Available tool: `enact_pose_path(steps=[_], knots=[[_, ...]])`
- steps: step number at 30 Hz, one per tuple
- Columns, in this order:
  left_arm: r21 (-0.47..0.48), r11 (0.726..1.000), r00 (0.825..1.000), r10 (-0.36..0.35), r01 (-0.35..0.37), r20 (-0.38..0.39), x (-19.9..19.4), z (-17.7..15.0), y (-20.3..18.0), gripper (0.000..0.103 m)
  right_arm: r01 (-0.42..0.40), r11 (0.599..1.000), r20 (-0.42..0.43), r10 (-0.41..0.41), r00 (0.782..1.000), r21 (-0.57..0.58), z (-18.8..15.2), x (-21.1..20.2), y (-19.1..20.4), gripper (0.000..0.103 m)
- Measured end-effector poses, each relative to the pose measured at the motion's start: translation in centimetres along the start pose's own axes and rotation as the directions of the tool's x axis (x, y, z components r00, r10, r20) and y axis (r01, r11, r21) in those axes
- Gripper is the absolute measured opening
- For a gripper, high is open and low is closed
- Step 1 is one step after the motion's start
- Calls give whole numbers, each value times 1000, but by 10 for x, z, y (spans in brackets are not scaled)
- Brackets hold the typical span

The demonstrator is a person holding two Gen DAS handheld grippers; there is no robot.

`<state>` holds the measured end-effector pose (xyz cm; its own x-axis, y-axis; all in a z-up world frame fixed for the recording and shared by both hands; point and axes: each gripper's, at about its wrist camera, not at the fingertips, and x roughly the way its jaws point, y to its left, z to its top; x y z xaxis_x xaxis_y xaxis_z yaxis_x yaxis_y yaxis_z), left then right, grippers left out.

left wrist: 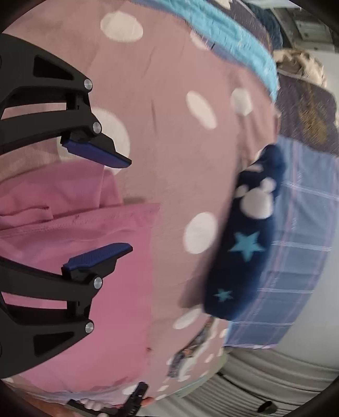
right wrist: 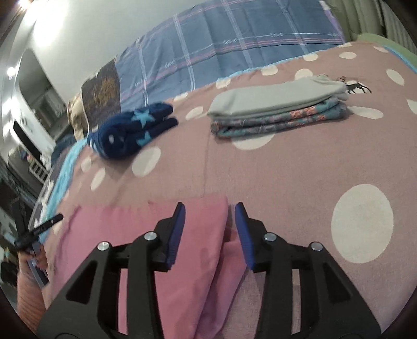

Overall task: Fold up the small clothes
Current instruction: 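Lift the hem with both grippers and fold it toward the collar, then lay the hem on the shirt and open both grippers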

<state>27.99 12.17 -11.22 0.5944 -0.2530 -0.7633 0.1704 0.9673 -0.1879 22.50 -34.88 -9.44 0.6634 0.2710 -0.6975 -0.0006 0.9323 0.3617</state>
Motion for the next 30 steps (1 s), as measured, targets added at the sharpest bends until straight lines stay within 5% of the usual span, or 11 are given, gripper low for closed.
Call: enact_pose_path(steps=[2, 3, 4, 5, 6, 10, 13, 18, 23, 30], knots=[[37, 999, 999, 22, -20, -32, 18, 2, -5, 58, -8, 999, -39, 6, 999, -41, 2, 14, 7, 55], [50, 998, 999, 24, -23, -37, 22, 3, -7, 48, -4, 999, -49, 1, 999, -54, 2, 19, 10, 55], [69, 998, 999, 16, -13, -42, 28, 5, -10, 7, 6, 998, -58, -10, 998, -61, 2, 25, 12, 55], [63, 998, 999, -5, 8, -44, 30, 8, -10, 2, 17, 998, -63, -21, 998, -67, 3, 30, 14, 32], [48, 999, 1000, -3, 4, -19, 24, 11, -11, 2, 22, 998, -51, -25, 998, -66, 3, 29, 15, 5], [108, 994, 993, -7, -5, 114, -21, 12, -24, 2, -24, 996, 139, 36, 990, -85, 8, -16, 26, 1], [133, 990, 990, 22, -40, 140, -29, 17, -25, 3, -10, 996, 139, 23, 990, -90, 15, -13, 26, 1], [120, 981, 989, 150, -151, 16, 16, 10, -14, 19, 85, 996, 4, -85, 996, 0, 11, 32, 4, 25], [41, 996, 995, 82, -84, 57, -34, -31, 6, 48, 21, 1000, 47, -21, 999, -5, -36, -31, -3, 28], [-10, 998, 997, -59, 60, 46, -115, -129, 8, 48, -52, 999, 1, 52, 999, 4, -138, -110, -5, 34]])
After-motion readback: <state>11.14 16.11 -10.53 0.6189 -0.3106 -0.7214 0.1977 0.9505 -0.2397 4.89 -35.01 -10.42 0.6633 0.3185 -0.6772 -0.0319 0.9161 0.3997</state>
